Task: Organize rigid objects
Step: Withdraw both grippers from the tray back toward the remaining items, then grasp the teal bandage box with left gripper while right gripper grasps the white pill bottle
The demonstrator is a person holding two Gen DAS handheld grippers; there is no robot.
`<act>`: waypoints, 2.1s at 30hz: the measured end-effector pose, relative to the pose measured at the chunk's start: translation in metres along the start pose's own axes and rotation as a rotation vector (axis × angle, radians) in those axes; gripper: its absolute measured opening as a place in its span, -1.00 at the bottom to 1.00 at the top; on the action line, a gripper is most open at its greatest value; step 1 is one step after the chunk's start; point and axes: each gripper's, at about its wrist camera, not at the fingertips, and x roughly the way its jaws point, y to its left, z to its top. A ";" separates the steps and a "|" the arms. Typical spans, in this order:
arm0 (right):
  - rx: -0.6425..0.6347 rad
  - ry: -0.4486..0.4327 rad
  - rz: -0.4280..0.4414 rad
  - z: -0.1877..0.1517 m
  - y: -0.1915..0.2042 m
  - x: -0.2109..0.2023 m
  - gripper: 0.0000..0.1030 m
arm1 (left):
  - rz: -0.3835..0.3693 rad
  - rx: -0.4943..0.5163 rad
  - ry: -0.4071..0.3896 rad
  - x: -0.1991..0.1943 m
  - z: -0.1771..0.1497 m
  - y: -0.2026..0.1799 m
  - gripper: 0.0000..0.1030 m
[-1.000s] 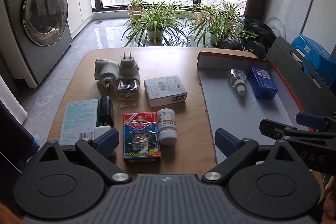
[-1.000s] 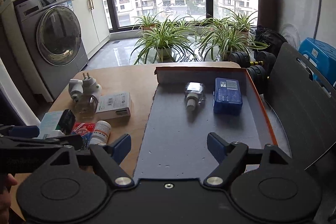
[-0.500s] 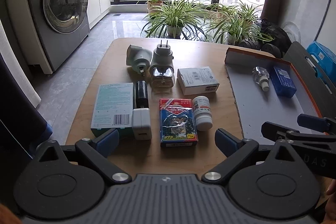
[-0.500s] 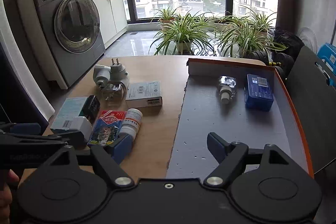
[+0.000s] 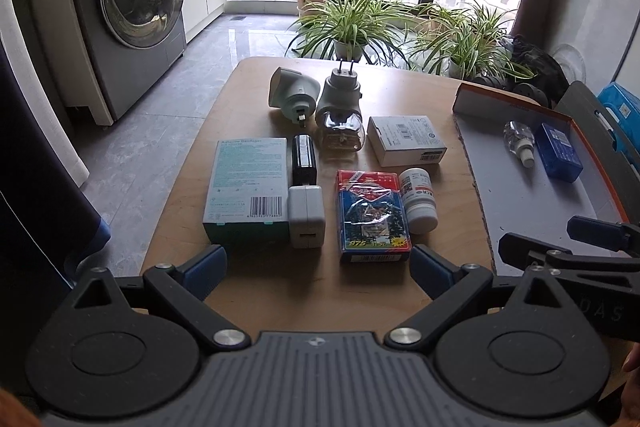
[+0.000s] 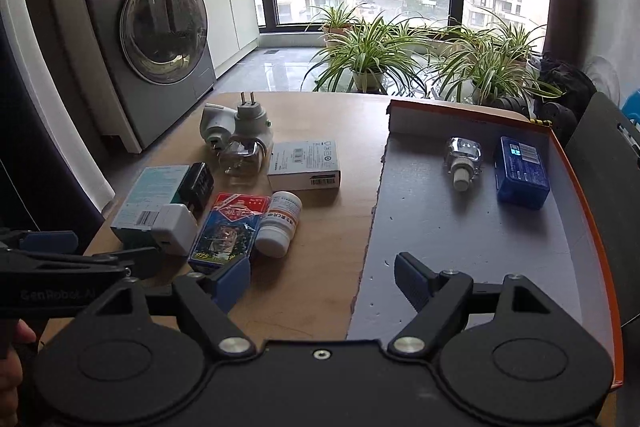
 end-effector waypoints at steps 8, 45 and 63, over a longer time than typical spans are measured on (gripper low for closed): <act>-0.012 0.017 0.012 -0.002 0.005 0.005 0.82 | -0.002 -0.004 0.017 0.004 -0.004 0.006 0.96; 0.000 0.061 0.063 -0.013 0.016 0.030 0.82 | 0.085 -0.119 0.061 0.032 -0.013 0.072 0.96; 0.027 0.065 0.049 -0.011 0.001 0.042 0.82 | 0.023 -0.062 0.007 0.090 0.040 0.075 1.00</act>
